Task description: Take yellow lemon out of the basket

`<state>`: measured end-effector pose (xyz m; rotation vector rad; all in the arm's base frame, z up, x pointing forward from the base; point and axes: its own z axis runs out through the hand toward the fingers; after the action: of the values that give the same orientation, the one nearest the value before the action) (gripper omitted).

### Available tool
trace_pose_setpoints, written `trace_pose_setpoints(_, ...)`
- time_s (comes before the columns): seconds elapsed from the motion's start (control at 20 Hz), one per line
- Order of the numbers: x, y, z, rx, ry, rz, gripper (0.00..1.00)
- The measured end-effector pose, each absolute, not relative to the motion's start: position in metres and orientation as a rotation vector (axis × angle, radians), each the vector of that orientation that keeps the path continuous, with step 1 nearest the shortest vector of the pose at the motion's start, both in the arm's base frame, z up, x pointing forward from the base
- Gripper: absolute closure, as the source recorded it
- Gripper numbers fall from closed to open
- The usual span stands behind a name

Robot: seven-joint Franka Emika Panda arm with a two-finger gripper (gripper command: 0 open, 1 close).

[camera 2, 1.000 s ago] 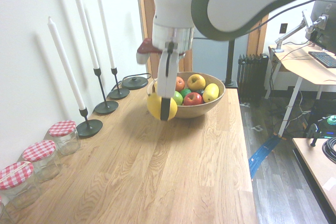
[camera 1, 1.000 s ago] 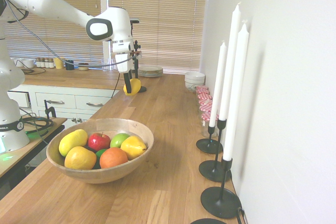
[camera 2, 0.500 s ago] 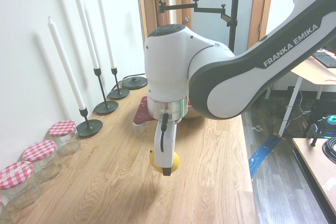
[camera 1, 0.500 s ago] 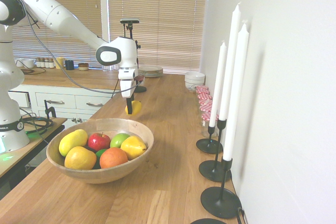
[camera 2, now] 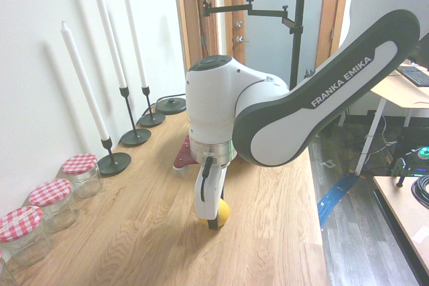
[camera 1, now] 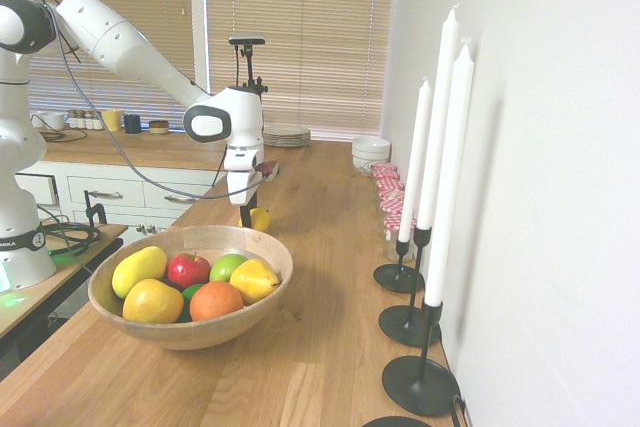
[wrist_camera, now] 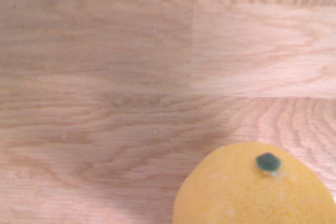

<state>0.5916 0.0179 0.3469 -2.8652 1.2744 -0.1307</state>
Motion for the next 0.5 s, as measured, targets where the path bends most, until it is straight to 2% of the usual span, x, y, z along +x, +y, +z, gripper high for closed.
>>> trace_pose_setpoints(0.05,0.5917,0.0175,0.3467,-2.861,1.278,-0.129,0.00)
trace_pose_setpoints(0.5,0.5918,0.0146,0.3467,-2.836,1.301,-0.119,0.00)
